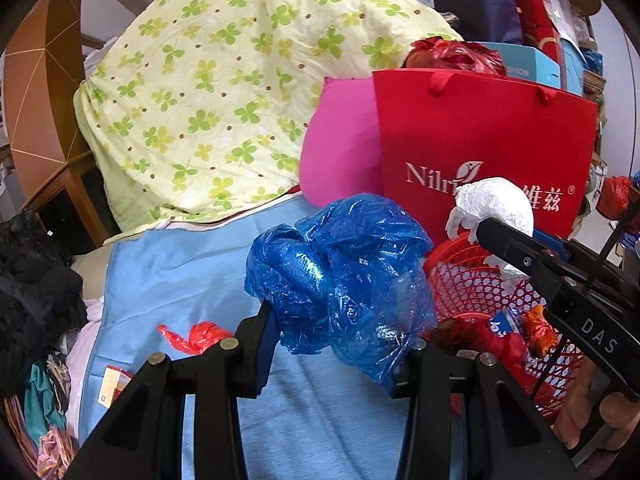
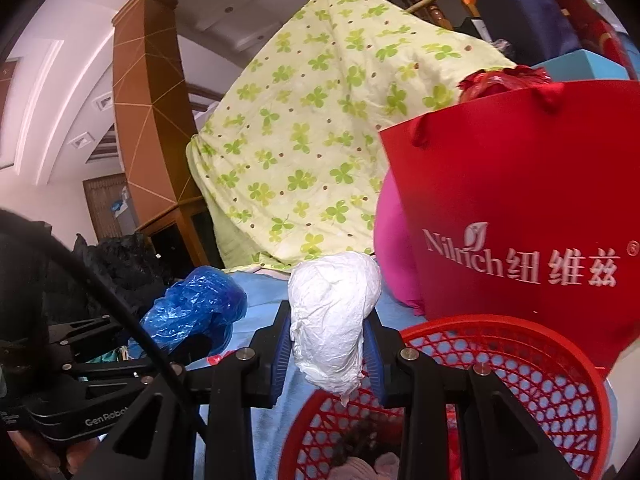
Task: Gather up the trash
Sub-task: 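Carry the white and blue bags up over the red mesh basket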
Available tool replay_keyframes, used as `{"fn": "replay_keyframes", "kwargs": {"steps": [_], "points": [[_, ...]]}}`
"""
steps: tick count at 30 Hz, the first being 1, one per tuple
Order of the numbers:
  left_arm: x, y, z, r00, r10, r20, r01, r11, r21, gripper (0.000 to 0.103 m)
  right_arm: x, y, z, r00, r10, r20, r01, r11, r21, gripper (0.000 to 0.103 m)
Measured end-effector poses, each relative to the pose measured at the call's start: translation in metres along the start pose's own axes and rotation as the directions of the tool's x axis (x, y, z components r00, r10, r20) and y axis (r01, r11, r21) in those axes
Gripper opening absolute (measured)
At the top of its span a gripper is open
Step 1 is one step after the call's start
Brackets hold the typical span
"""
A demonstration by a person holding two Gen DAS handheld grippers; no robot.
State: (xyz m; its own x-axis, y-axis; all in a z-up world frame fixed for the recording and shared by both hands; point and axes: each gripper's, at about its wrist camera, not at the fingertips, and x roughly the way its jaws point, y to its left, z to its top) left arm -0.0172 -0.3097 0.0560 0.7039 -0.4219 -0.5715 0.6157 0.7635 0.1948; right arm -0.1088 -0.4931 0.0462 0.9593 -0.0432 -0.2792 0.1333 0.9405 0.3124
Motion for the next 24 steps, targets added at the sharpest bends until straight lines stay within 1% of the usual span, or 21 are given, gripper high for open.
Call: {"fn": "replay_keyframes", "kwargs": {"steps": [9, 24], "points": [[0.001, -0.023, 0.006, 1.0, -0.016, 0.008, 0.015, 0.999, 0.041, 0.044, -0.012, -0.016, 0.002, 1.0, -0.019, 0.023, 0.018, 0.999, 0.044, 0.036], [0.008, -0.043, 0.01, 0.999, -0.036, -0.001, 0.036, 0.998, 0.06, 0.044, -0.02, -0.032, 0.002, 0.999, -0.038, 0.024, 0.036, 0.997, 0.073, 0.037]]}}
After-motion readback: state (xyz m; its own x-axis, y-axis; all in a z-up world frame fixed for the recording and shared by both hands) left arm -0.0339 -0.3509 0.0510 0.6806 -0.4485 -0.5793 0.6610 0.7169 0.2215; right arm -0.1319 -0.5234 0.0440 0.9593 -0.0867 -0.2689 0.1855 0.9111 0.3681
